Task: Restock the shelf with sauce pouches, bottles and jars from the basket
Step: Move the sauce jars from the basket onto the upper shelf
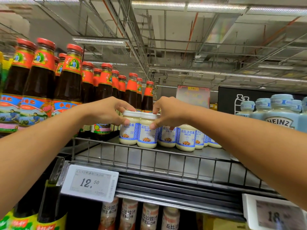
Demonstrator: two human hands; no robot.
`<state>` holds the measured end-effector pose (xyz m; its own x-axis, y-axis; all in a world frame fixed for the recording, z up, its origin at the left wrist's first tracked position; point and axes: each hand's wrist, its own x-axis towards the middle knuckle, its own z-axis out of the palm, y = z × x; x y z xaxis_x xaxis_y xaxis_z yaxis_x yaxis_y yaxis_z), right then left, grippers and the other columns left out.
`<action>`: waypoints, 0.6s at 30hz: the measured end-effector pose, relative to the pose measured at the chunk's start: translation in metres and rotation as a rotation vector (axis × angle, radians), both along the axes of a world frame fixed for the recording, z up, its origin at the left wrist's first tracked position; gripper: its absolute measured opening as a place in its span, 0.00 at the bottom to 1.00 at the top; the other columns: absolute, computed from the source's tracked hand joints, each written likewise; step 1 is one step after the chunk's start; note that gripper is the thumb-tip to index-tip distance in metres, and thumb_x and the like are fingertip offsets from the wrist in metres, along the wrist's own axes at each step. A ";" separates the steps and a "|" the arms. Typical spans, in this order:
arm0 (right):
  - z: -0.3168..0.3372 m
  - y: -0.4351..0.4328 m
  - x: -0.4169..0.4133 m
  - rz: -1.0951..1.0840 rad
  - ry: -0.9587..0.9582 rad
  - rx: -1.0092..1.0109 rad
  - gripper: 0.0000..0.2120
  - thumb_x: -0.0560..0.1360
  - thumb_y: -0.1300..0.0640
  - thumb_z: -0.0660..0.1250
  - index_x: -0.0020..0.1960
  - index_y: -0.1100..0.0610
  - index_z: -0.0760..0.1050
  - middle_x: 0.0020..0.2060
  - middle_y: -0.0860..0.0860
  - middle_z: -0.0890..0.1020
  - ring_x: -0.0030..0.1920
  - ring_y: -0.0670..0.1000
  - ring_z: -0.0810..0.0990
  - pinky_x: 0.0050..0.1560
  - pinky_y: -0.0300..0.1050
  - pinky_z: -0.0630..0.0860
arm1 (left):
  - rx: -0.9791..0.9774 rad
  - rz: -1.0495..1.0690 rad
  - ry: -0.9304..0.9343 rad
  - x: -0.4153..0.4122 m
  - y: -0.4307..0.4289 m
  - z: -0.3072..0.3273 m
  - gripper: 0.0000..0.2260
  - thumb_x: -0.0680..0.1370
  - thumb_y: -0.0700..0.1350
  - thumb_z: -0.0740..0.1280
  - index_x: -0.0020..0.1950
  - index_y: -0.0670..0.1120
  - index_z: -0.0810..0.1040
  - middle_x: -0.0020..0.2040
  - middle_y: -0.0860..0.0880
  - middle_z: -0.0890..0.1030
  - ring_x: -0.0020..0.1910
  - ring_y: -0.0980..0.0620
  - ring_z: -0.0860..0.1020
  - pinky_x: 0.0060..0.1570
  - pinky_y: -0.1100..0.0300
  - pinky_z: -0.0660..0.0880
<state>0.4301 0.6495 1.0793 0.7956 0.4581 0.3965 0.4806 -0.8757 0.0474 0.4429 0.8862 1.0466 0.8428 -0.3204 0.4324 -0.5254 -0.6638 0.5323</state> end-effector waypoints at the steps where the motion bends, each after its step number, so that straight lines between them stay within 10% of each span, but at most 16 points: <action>1: 0.000 -0.001 0.001 0.009 0.024 0.013 0.23 0.70 0.48 0.79 0.56 0.59 0.74 0.43 0.58 0.82 0.33 0.54 0.84 0.23 0.38 0.76 | -0.018 0.000 0.009 0.000 0.000 0.000 0.18 0.74 0.41 0.75 0.61 0.56 0.81 0.53 0.47 0.84 0.41 0.54 0.81 0.40 0.65 0.79; 12: -0.007 -0.006 -0.001 0.033 0.004 0.052 0.27 0.72 0.50 0.77 0.66 0.56 0.71 0.43 0.51 0.78 0.33 0.52 0.84 0.30 0.44 0.80 | 0.034 0.106 0.018 -0.013 -0.008 0.001 0.23 0.75 0.50 0.75 0.68 0.61 0.73 0.59 0.52 0.80 0.48 0.56 0.81 0.40 0.64 0.76; 18: -0.012 -0.018 -0.030 0.083 -0.070 0.172 0.22 0.74 0.43 0.73 0.62 0.52 0.74 0.49 0.52 0.81 0.33 0.48 0.81 0.34 0.45 0.79 | -0.134 0.174 -0.307 -0.050 -0.023 0.006 0.18 0.75 0.54 0.72 0.65 0.59 0.75 0.58 0.54 0.79 0.52 0.58 0.79 0.43 0.61 0.74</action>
<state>0.4002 0.6317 1.0674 0.7254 0.4417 0.5279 0.5525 -0.8311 -0.0639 0.3924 0.8629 1.0525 0.7045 -0.1074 0.7016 -0.5596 -0.6920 0.4560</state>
